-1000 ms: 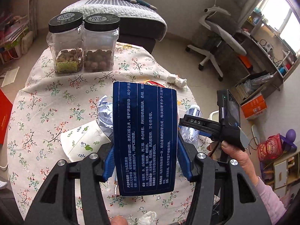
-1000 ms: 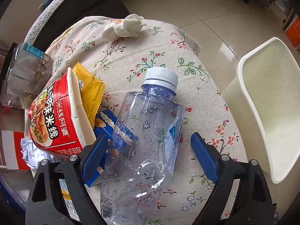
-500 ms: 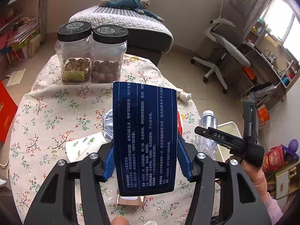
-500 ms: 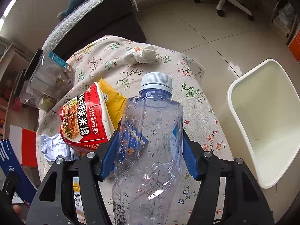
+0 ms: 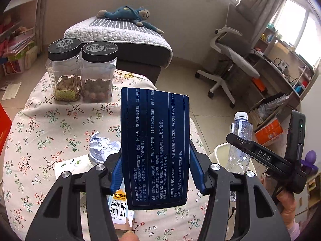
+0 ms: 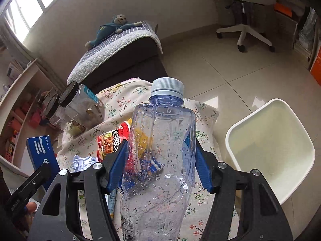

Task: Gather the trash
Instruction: 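Carry the blue box and water bottle over the wastebasket and release both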

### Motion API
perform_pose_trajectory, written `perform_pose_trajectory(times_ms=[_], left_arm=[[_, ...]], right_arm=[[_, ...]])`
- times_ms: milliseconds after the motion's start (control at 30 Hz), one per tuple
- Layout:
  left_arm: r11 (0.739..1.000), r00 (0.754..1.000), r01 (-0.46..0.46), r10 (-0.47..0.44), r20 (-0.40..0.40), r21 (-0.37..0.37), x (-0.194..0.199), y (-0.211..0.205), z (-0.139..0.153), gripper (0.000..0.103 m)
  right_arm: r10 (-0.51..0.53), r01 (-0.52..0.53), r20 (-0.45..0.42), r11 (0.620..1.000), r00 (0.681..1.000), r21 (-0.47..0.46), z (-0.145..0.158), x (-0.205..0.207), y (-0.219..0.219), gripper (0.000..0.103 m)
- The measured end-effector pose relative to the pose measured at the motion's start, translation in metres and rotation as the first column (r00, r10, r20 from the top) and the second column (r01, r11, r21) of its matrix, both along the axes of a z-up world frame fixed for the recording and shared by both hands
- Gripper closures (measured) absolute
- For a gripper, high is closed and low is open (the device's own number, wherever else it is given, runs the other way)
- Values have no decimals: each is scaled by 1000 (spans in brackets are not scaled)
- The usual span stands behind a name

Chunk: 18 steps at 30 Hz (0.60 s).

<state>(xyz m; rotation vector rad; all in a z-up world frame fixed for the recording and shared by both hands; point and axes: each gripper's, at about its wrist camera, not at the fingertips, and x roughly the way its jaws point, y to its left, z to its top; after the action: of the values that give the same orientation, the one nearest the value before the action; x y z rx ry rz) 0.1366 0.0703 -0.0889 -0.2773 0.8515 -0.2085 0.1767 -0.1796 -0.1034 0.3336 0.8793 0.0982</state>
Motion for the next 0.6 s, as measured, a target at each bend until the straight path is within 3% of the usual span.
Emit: perform_pose_trajectory(times_ms=[300, 600], left_arm=[[996, 996, 87, -87, 27, 1, 7, -49, 2, 48], [971, 971, 237, -238, 36, 20, 22, -149, 7, 48]], right_arm=[[-78, 85, 129, 995, 988, -47, 26, -20, -51, 43], [-192, 220, 227, 970, 955, -106, 44, -38, -124, 43]])
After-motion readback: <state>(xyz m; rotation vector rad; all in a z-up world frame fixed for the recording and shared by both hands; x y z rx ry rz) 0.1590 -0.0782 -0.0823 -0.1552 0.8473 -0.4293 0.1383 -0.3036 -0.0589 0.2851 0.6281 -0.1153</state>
